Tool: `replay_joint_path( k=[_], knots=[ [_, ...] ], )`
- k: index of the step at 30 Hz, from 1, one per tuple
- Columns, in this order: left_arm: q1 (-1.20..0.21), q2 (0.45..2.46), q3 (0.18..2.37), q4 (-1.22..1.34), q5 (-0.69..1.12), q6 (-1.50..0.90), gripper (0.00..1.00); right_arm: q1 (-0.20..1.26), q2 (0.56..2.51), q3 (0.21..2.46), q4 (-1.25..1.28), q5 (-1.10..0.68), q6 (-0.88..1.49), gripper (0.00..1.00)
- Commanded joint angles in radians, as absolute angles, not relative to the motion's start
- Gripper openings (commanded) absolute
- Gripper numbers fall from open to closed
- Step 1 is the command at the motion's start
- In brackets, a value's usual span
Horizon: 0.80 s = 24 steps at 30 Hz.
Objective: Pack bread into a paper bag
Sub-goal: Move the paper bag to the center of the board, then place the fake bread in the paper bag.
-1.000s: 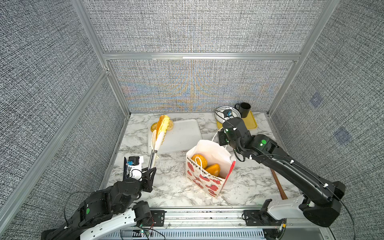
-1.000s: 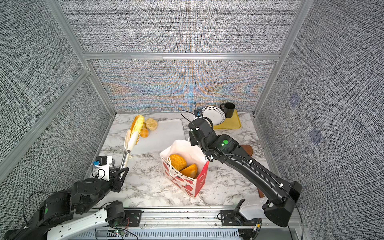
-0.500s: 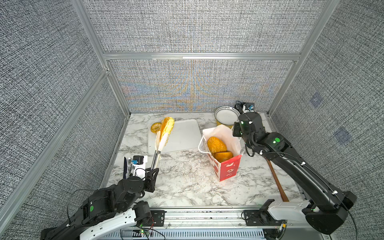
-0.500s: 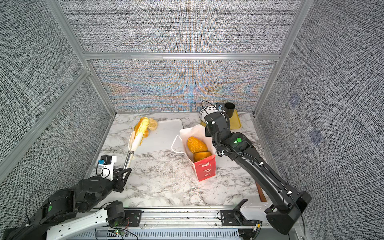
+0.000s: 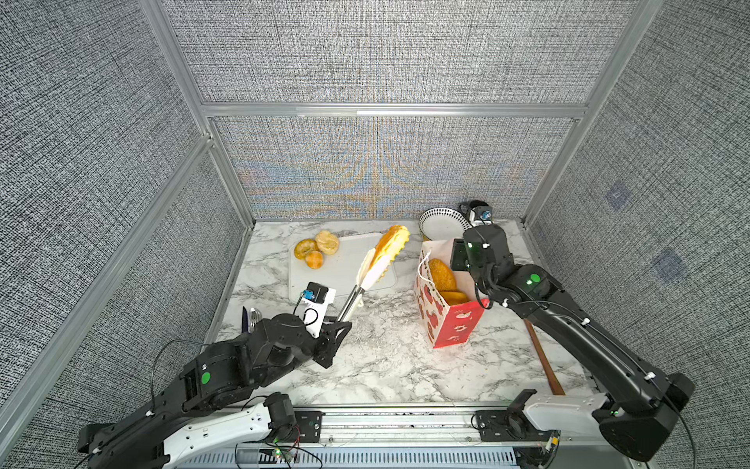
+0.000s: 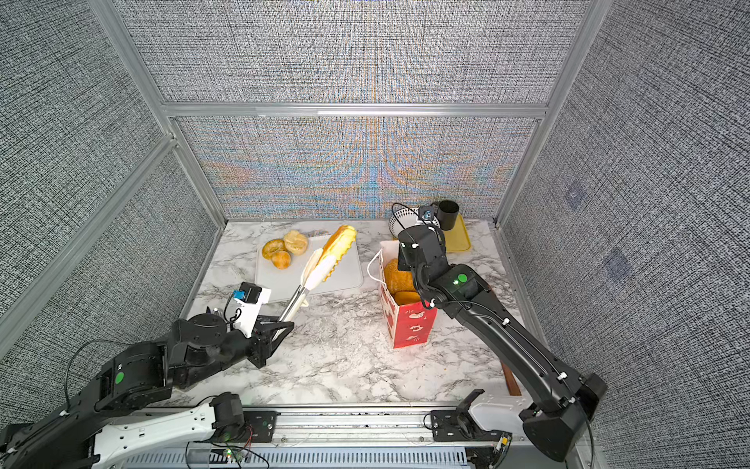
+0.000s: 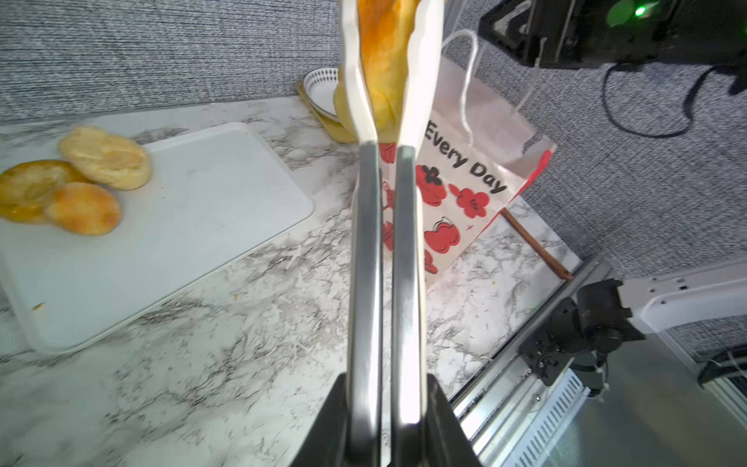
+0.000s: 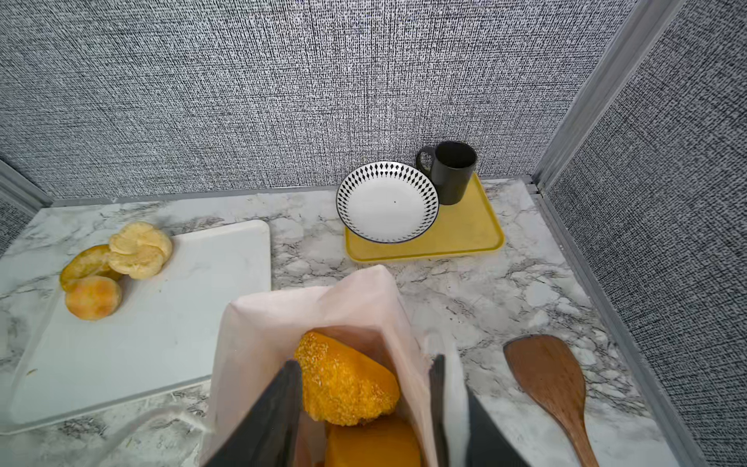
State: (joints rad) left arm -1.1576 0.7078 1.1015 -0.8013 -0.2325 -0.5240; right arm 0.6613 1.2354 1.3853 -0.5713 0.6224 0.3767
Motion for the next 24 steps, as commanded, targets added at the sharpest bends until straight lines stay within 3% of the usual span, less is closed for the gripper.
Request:
replay_joint_path(
  k=[1,6,13,24],
  knots=[
    [-1.158,0.747,1.125,-0.608,-0.128,-0.5,0.02,0.663,1.192,1.377,-0.502,0.65,0.359,0.63],
    [-1.159,0.85,1.166,-0.487,-0.032,-0.522,0.02,0.662,1.115,1.359,-0.451,0.658,0.345,0.74],
    [-1.158,1.031,1.271,-0.428,0.0,-0.547,0.02,0.664,1.027,1.331,-0.432,0.716,0.353,0.75],
    [-1.158,1.304,1.429,-0.536,-0.129,-0.627,0.02,0.664,0.865,1.287,-0.464,0.743,0.383,0.75]
  ],
)
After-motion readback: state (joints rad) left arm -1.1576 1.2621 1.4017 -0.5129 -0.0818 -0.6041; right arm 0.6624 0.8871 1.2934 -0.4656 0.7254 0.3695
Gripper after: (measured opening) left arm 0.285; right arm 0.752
